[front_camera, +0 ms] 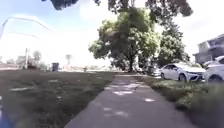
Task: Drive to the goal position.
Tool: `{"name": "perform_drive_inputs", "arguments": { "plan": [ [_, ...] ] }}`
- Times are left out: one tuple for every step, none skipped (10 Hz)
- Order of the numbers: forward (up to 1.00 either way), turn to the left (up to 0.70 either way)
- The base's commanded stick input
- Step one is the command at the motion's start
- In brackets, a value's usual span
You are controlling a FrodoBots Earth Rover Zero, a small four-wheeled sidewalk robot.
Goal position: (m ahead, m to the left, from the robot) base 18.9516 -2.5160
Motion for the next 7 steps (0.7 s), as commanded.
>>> {"name": "perform_drive_inputs", "arguments": {
  "plan": [
    [0.70,0.00],
    [0.70,0.00],
    [0.70,0.00],
    [0.70,0.00],
    [0.70,0.00],
    [0.70,0.00],
    [0.70,0.00]
  ]
}}
